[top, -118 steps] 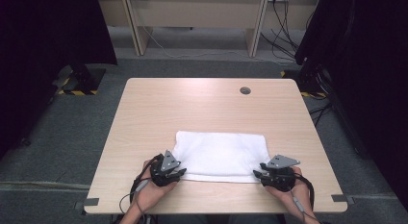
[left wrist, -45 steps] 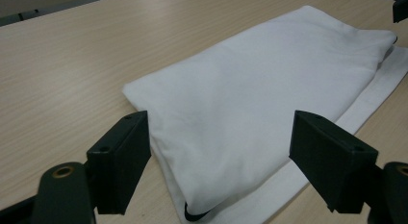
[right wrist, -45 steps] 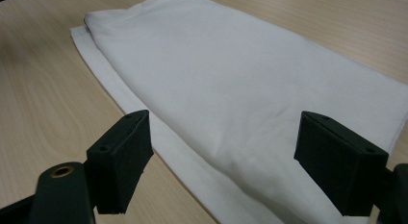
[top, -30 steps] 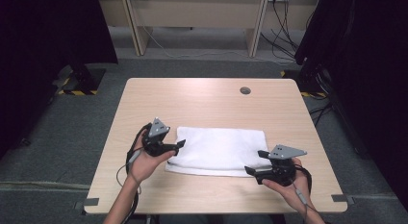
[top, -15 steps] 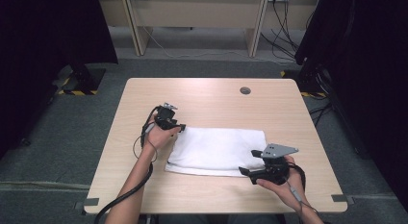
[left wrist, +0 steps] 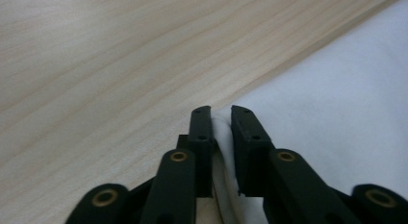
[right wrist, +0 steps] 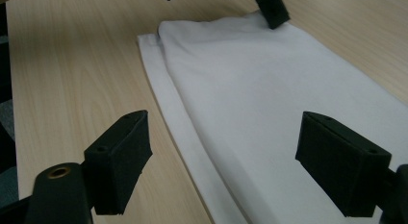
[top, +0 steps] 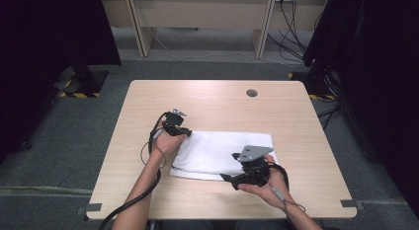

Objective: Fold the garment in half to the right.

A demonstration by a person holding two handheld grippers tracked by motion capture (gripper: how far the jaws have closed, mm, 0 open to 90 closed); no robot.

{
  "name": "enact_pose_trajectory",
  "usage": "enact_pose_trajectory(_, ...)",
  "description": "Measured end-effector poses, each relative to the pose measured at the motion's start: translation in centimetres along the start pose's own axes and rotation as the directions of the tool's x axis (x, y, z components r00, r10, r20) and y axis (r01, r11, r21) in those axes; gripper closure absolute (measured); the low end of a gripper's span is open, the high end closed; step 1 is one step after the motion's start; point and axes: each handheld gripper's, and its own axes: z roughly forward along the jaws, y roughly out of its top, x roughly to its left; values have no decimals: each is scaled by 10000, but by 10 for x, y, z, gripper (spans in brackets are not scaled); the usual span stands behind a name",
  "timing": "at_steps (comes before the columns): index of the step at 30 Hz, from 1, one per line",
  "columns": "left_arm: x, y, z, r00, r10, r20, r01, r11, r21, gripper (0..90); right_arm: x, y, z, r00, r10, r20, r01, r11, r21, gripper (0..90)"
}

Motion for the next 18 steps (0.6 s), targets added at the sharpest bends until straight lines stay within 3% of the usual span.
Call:
enact_pose_trajectory(10,0,0,-1,9999,57,156,-59,9999,158,840,24,39,59,9921,-964,-798,999,9941,415,266)
enact_pose_trajectory(18,3,0,-1,9995,-100,309,98,9999,67,840,32,49,80,9875,-1262,-945,1317,9898,544,314)
